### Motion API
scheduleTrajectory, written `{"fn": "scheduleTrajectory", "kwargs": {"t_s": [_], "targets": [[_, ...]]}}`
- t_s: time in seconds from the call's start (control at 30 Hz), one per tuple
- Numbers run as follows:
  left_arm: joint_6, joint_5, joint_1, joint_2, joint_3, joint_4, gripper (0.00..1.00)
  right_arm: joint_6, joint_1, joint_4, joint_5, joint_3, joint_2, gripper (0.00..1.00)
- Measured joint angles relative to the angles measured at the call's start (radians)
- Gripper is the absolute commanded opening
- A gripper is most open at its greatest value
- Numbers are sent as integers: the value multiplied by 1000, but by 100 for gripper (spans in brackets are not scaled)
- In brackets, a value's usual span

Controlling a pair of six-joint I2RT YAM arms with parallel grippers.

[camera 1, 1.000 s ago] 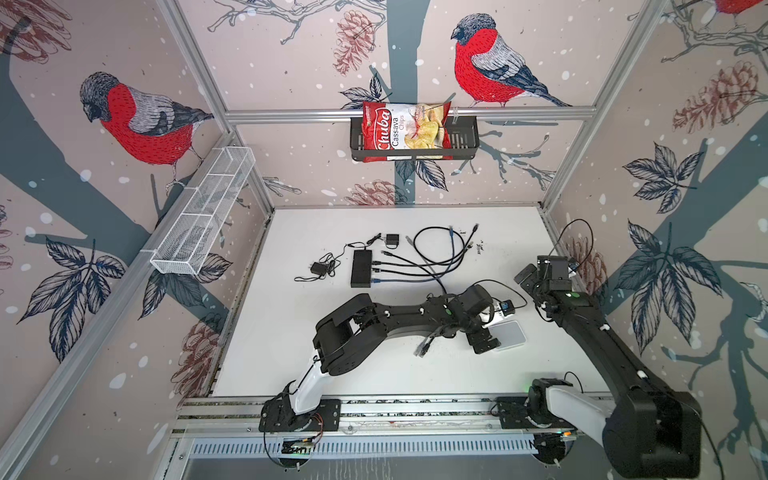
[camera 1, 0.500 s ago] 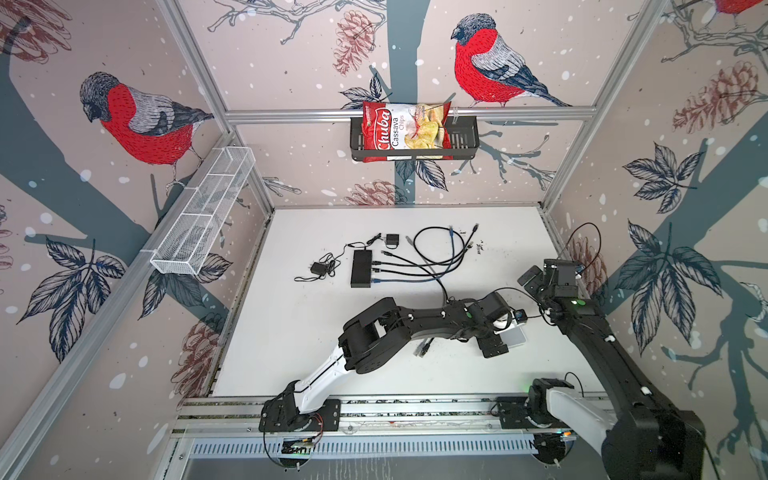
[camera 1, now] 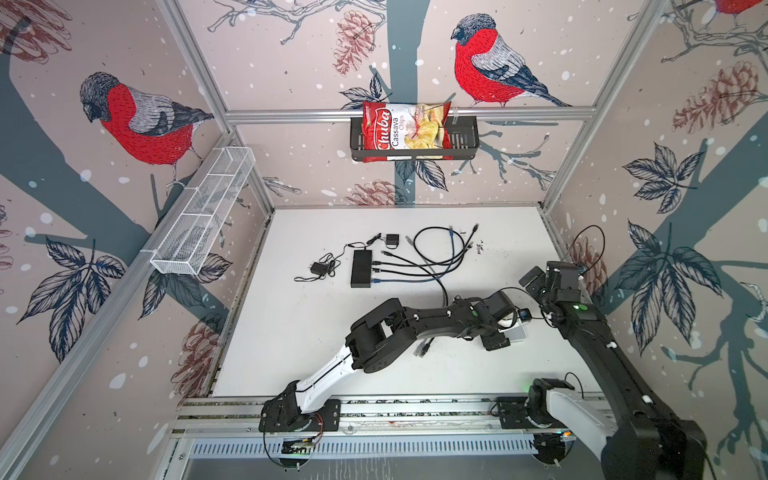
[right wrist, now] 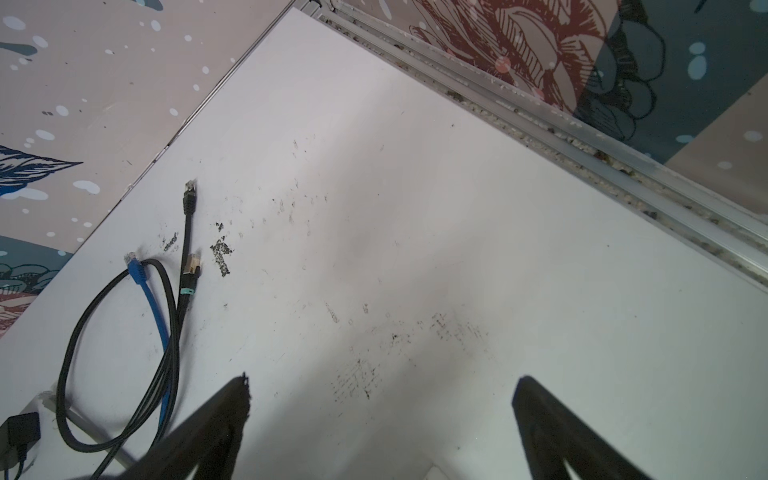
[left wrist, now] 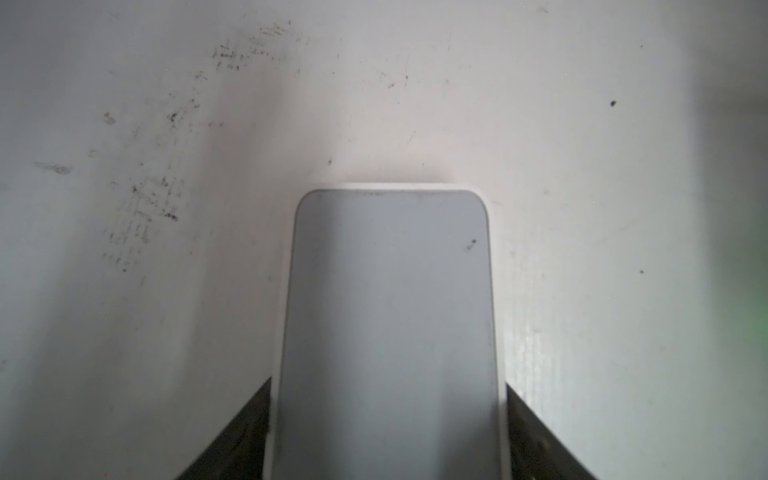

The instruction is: Insert the plug into the switch port

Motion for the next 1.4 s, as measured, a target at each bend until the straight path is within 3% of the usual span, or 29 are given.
{"fn": "scheduleTrajectory", "kwargs": {"t_s": [0.43, 0.7, 0.9, 1.13, 1.4], "targets": [[-11, -122, 86, -346, -391, 31, 61, -113, 39, 105, -152, 2, 34, 100], [-118, -210, 172, -652, -727, 78, 62, -187, 316, 140, -76, 123, 203, 99], [-222, -291, 196, -816, -947, 92, 64, -250, 451, 156, -47, 256, 374, 100], [-317, -337, 229, -872, -1069, 120, 65, -299, 526, 156, -57, 404, 531, 100], [-393, -360, 248, -821, -1096, 154, 68, -332, 539, 152, -77, 484, 627, 99]]}}
